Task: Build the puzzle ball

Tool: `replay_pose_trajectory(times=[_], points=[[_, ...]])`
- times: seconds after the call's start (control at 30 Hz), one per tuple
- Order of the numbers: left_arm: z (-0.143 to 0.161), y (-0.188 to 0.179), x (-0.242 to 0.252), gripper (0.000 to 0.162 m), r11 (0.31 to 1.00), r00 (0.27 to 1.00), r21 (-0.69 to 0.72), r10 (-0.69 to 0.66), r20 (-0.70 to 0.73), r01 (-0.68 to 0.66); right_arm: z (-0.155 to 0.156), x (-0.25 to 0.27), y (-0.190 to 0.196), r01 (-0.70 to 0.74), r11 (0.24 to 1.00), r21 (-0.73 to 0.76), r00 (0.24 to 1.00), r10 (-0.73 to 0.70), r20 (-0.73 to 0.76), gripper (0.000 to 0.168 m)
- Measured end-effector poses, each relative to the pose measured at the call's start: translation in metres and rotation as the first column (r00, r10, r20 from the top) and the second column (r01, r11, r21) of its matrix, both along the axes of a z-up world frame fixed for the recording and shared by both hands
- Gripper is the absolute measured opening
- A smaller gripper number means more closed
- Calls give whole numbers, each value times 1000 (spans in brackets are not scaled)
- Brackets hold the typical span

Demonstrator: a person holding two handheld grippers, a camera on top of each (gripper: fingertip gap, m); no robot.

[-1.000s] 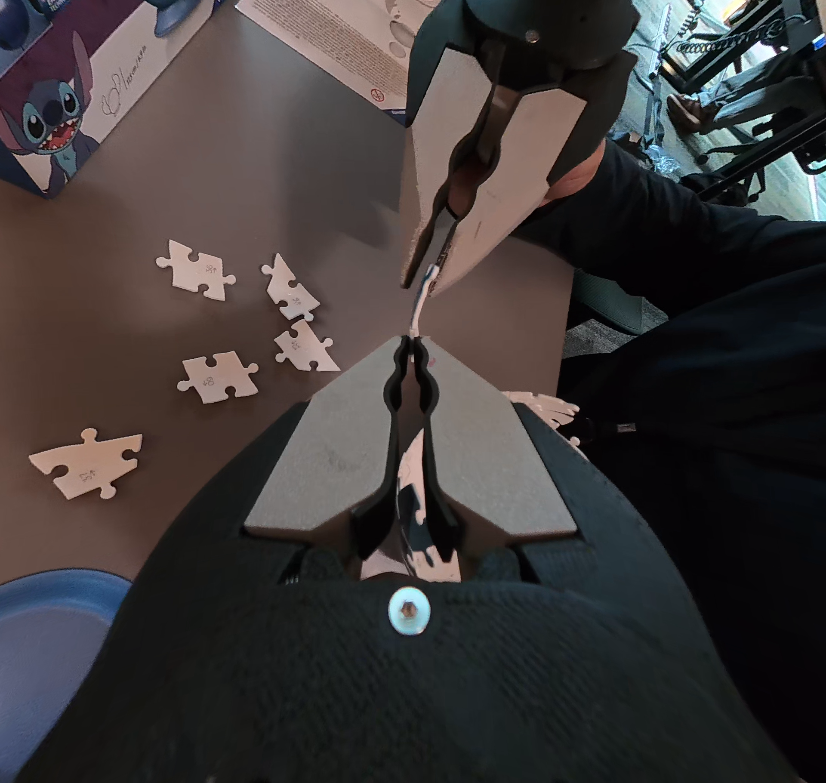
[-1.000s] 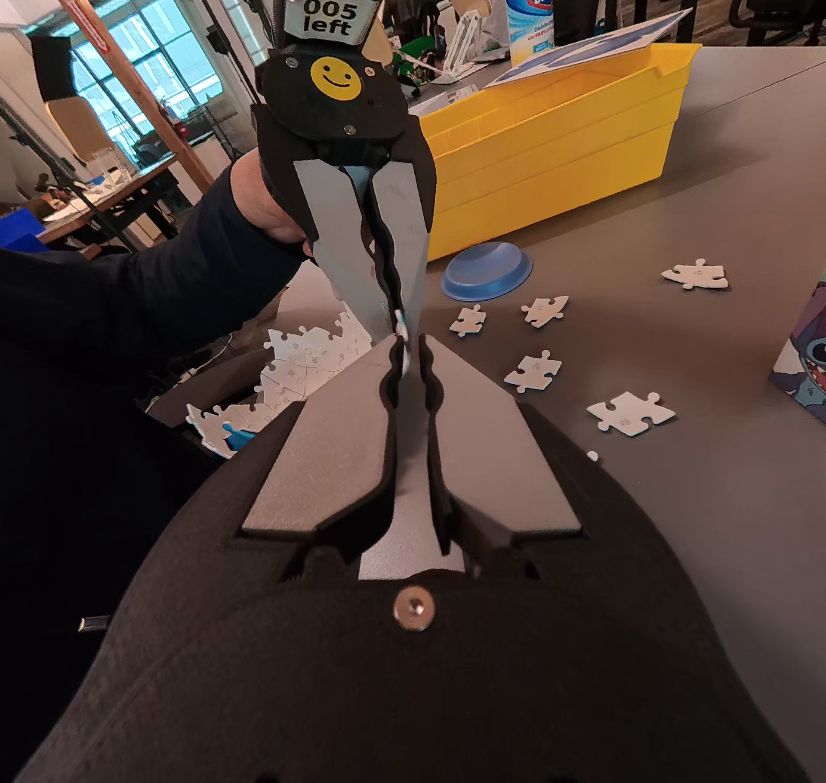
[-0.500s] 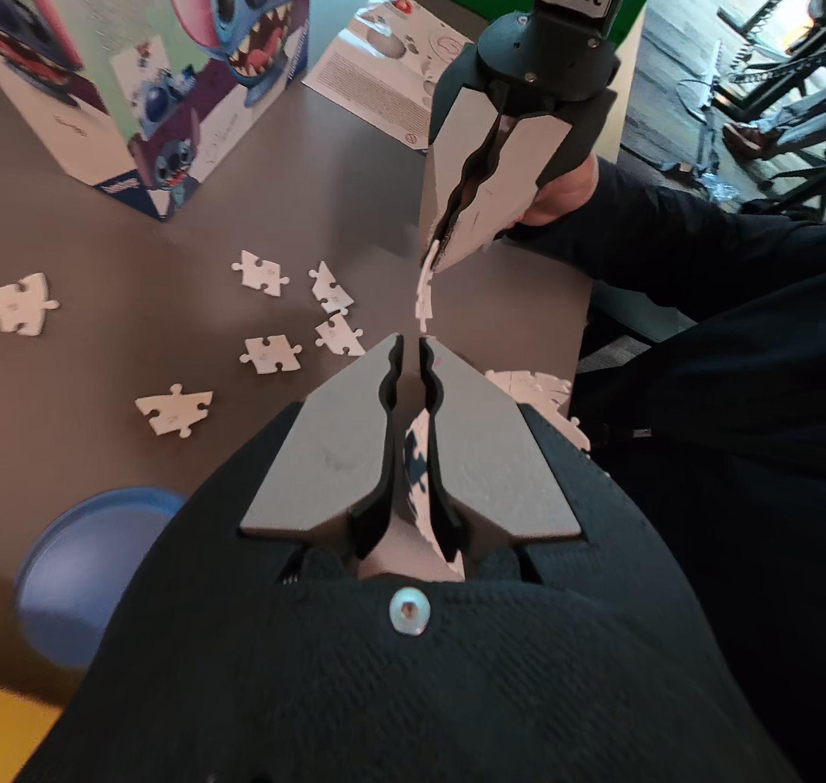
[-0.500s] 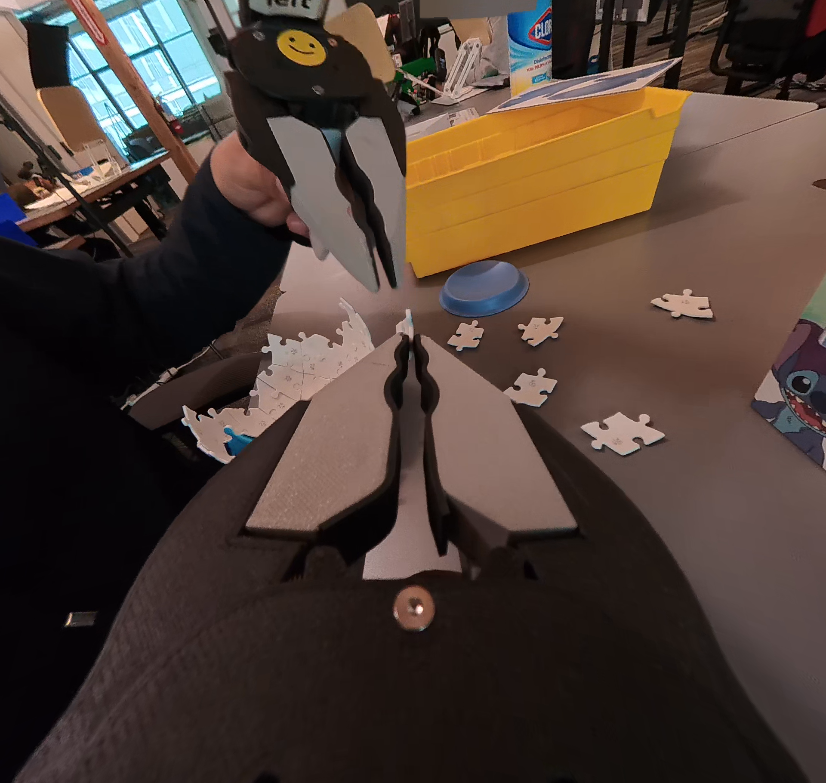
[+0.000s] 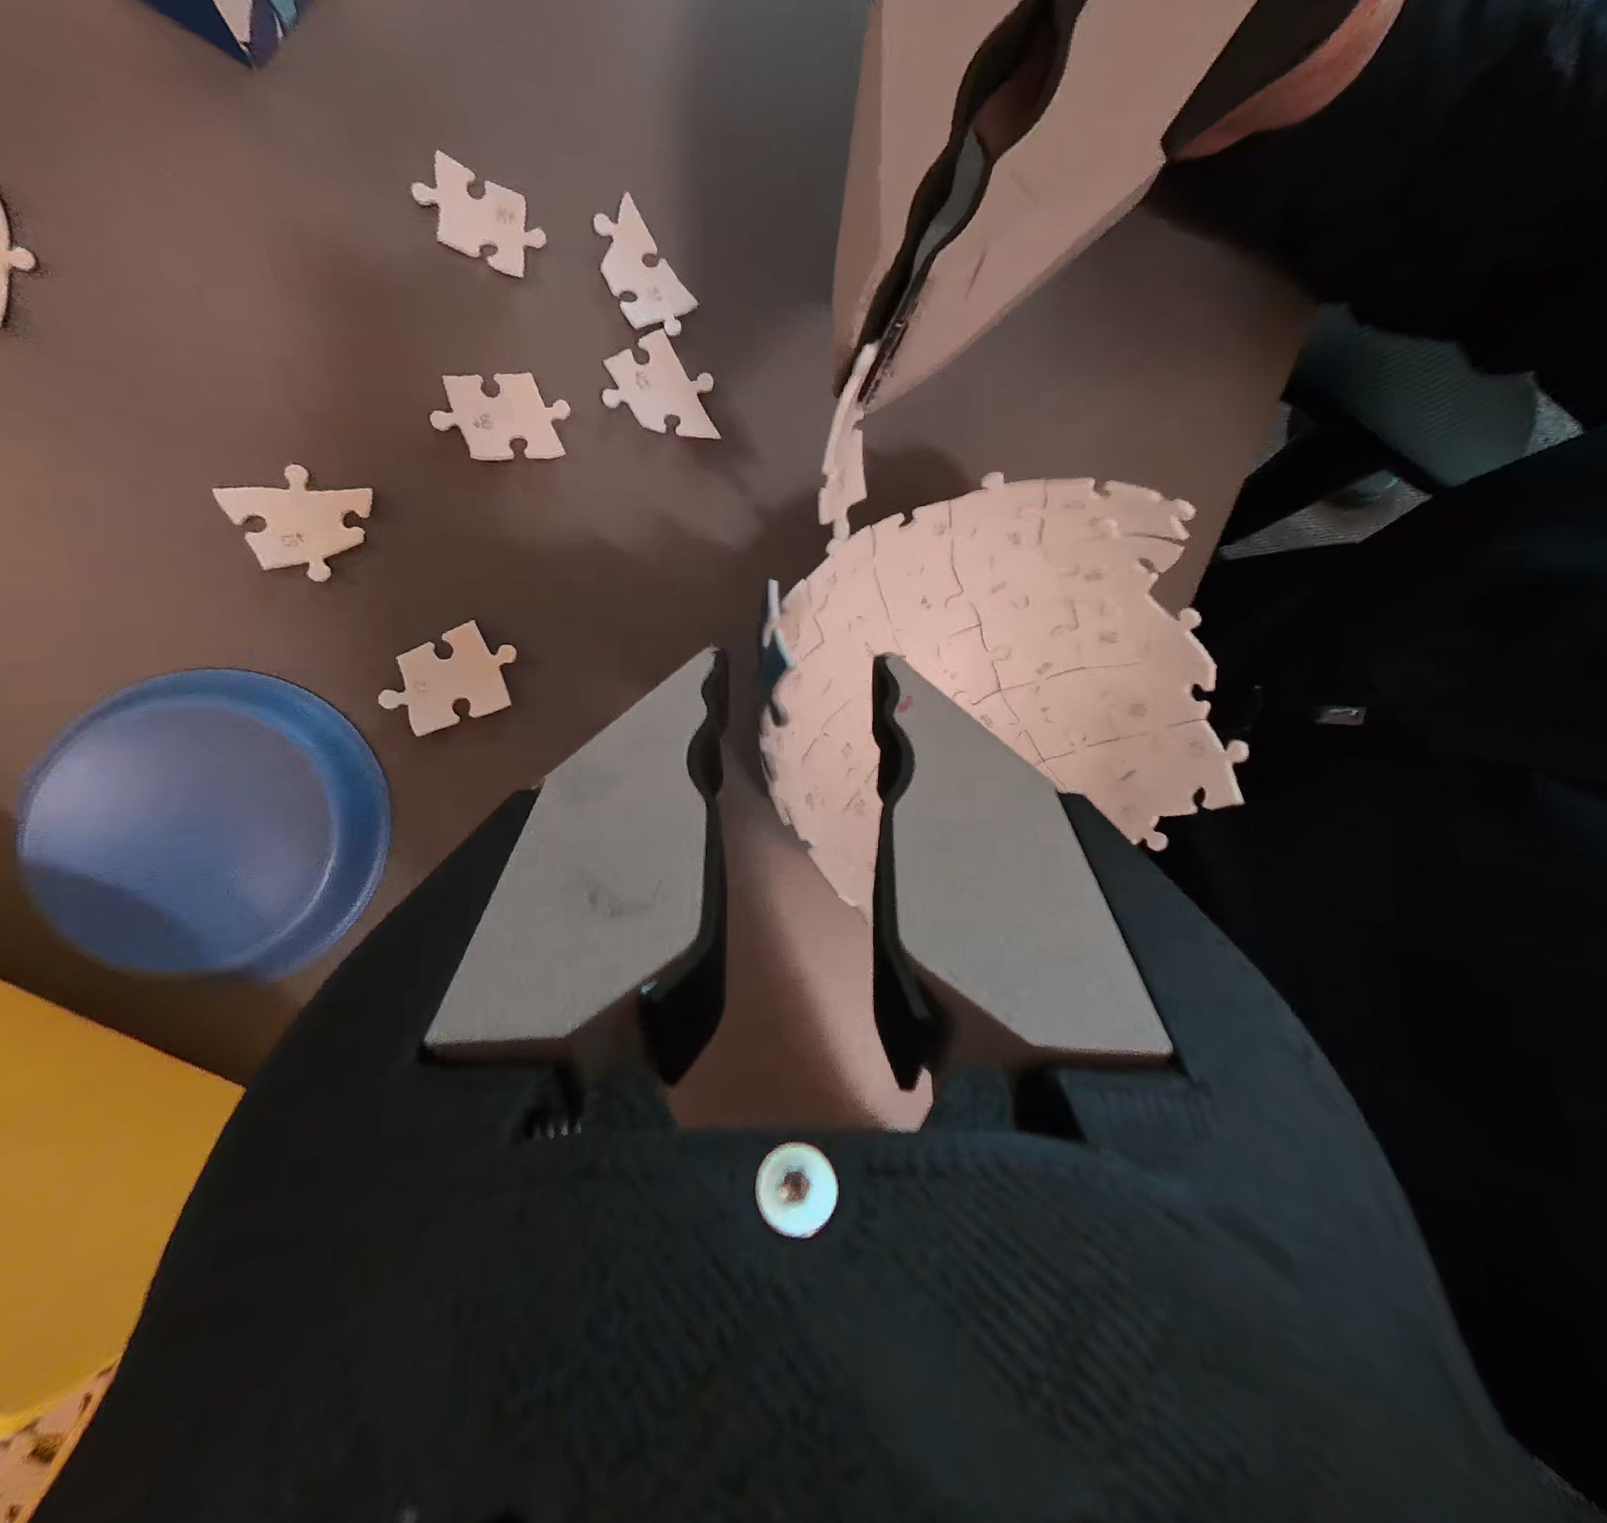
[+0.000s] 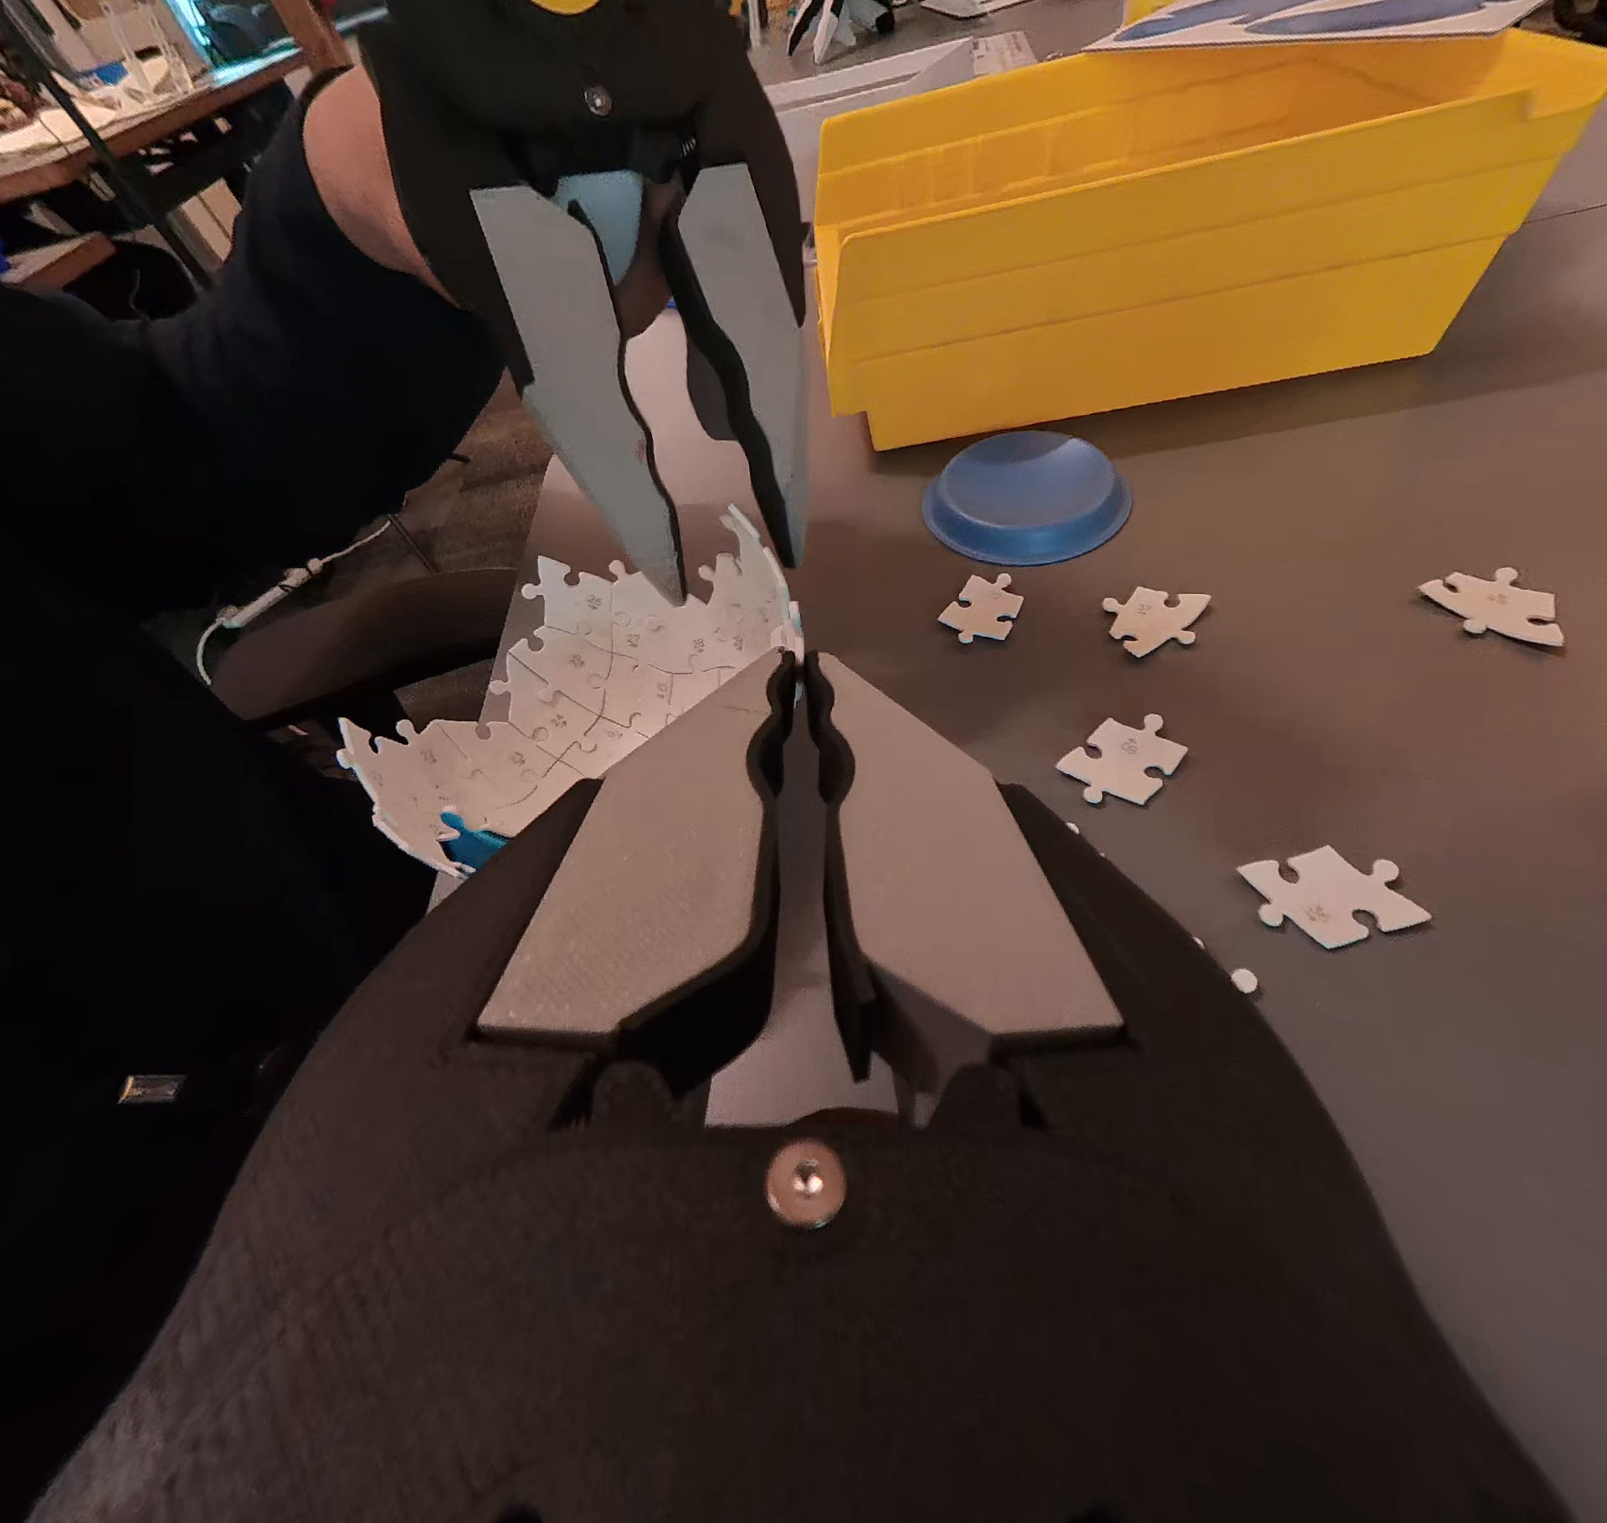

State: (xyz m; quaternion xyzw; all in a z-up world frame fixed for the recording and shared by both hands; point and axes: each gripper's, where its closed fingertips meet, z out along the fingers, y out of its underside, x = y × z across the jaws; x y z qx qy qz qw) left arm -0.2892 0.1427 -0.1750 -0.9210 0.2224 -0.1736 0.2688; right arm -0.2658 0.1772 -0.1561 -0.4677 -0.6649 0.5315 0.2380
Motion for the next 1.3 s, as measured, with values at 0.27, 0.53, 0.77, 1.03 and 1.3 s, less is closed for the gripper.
replay_pose_trajectory(times=[0.27,0.53,0.77,1.03,1.3], points=[[-17,3,-2,28,999,998,-34,8,-65,-10,3,1,-5,-30,999,-21,1000,30,-8,0],[-24,6,-1,9,998,1000,-60,-16,-12,15,-5,-5,-11,-57,997,50,998,57,1,0],[-27,7,0,5,997,999,-69,-31,6,32,-16,-10,-14,-80,990,118,996,75,42,0],[-27,7,3,5,995,998,-78,-54,30,56,-18,-15,-15,-81,984,159,996,74,52,0],[-28,8,3,6,994,996,-87,-67,58,71,-23,-16,-14,-75,974,213,996,63,66,0]])
